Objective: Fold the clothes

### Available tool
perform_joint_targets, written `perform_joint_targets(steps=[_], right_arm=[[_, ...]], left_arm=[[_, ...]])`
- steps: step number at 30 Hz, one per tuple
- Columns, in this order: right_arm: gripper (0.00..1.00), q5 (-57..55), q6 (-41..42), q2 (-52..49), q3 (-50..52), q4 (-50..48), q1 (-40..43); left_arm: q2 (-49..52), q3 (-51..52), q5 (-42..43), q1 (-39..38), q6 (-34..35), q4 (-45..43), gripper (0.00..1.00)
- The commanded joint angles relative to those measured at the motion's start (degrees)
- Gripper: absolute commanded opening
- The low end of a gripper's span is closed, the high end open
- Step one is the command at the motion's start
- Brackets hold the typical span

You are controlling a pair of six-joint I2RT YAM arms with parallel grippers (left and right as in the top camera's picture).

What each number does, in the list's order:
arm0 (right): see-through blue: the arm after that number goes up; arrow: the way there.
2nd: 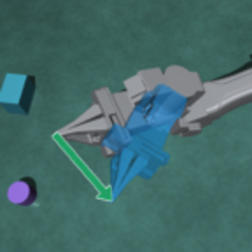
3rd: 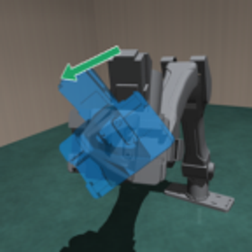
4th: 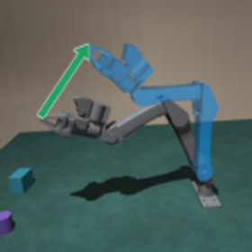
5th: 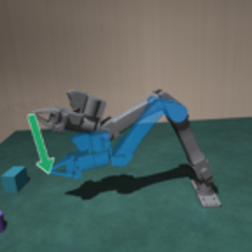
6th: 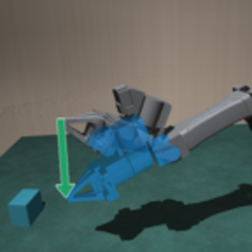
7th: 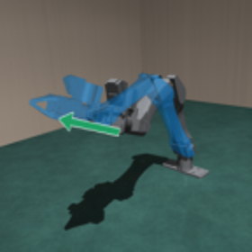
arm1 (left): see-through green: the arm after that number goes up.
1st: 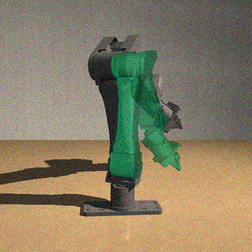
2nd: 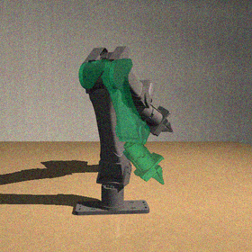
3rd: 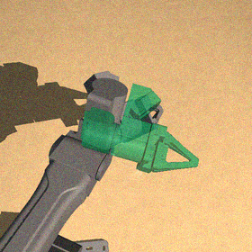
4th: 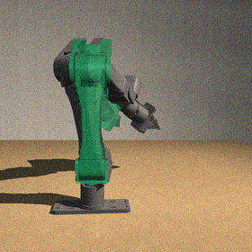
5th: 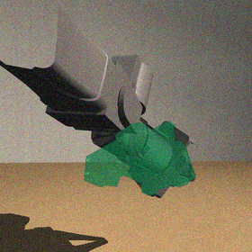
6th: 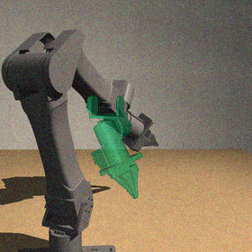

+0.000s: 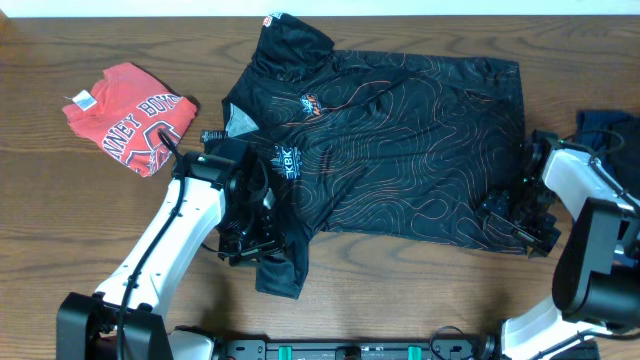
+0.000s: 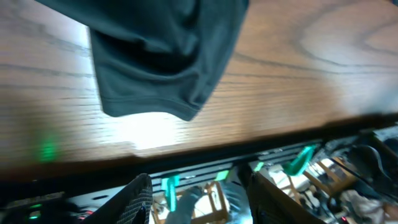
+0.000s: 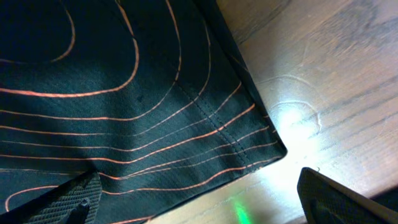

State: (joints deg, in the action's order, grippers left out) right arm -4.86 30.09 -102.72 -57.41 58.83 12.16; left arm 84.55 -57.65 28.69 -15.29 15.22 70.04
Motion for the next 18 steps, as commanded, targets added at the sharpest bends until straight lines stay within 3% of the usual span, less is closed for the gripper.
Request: perform_joint_targets(steps=[1, 8, 12, 18], right_arm=[[0.99, -1.3, 2.7, 0.1, 3.9, -3.9, 0.7], [0.93, -1.3, 5.3, 0.1, 9.7, -10.3, 0.7], [0.99, -2.4, 7.6, 0.1, 10.0, -8.4, 1.1], [0.99, -2.3, 8.5, 3.6, 9.9, -8.3, 4.2]], left_arm=[[-0.3, 0.0, -4.7, -0.2, 0.2, -0.5, 0.51], [-0.3, 0.0, -5.7, -0.2, 0.8, -1.8, 0.52], [-0.3, 0.0, -5.7, -0.2, 0.8, -2.3, 0.52], [-0.3, 0.0, -5.9, -0.2, 0.8, -2.9, 0.52]])
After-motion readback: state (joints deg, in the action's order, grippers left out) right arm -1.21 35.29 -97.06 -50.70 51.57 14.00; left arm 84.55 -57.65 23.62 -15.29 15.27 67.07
